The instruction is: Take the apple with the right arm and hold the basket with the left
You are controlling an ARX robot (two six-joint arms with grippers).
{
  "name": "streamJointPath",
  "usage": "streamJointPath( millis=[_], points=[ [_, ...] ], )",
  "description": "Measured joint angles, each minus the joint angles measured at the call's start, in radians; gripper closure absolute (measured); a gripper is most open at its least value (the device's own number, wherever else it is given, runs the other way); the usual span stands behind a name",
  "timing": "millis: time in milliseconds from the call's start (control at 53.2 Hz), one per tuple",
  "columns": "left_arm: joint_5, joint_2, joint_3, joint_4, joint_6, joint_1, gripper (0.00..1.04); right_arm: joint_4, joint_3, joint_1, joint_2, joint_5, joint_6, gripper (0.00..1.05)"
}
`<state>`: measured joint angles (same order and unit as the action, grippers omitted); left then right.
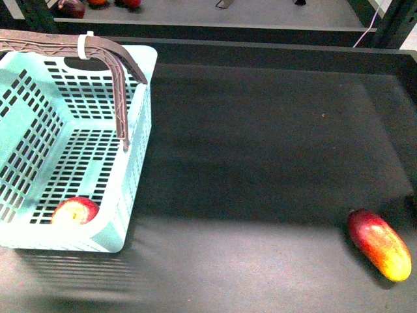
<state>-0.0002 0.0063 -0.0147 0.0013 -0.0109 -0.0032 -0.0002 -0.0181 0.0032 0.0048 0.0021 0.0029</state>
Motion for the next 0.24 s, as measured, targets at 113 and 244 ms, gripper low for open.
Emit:
streamJointPath(
  millis=[113, 244],
  points=[
    [0.0, 0.0, 0.0, 0.0, 0.0, 0.0, 0.44, 0.0, 0.0, 0.0, 0.0, 0.0, 0.0, 0.09],
    [0.0, 0.0, 0.0, 0.0, 0.0, 0.0, 0.1, 0.0, 0.0, 0.0, 0.0, 0.0, 0.0, 0.09]
  ],
)
